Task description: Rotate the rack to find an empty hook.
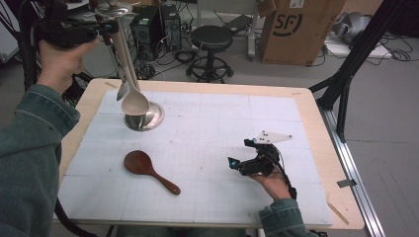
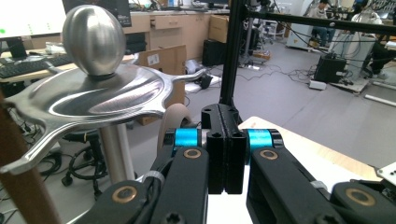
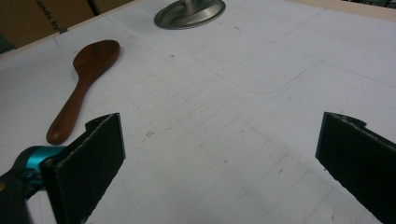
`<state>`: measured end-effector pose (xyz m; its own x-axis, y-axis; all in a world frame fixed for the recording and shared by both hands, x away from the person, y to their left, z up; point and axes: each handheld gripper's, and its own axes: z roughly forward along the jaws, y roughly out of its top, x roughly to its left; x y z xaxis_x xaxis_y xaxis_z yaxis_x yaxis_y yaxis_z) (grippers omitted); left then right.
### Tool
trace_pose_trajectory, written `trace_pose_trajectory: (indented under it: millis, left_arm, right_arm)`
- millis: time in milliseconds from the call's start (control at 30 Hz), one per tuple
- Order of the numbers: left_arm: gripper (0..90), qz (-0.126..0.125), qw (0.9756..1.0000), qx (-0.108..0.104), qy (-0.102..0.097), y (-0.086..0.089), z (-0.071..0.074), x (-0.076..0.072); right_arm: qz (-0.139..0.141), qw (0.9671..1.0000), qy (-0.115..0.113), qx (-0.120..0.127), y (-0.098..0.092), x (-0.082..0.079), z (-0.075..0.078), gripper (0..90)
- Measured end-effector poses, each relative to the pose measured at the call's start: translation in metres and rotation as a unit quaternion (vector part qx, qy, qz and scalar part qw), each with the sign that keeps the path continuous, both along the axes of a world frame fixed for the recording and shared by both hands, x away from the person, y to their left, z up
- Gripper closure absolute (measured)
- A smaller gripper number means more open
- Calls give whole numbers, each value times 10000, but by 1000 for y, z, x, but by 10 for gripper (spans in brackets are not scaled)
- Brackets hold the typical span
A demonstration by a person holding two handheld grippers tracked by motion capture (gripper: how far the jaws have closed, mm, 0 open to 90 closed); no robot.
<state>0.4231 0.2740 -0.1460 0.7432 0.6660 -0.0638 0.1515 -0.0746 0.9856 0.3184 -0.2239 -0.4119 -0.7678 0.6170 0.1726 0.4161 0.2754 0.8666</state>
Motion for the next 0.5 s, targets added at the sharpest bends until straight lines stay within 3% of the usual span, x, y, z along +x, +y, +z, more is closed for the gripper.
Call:
trace_pose_trajectory:
  millis: [500]
  left_arm:
    - [898, 159, 9999, -62, -23, 22, -2, 2]
  right_arm:
    - [52, 10000, 38, -53, 3, 1, -2, 2]
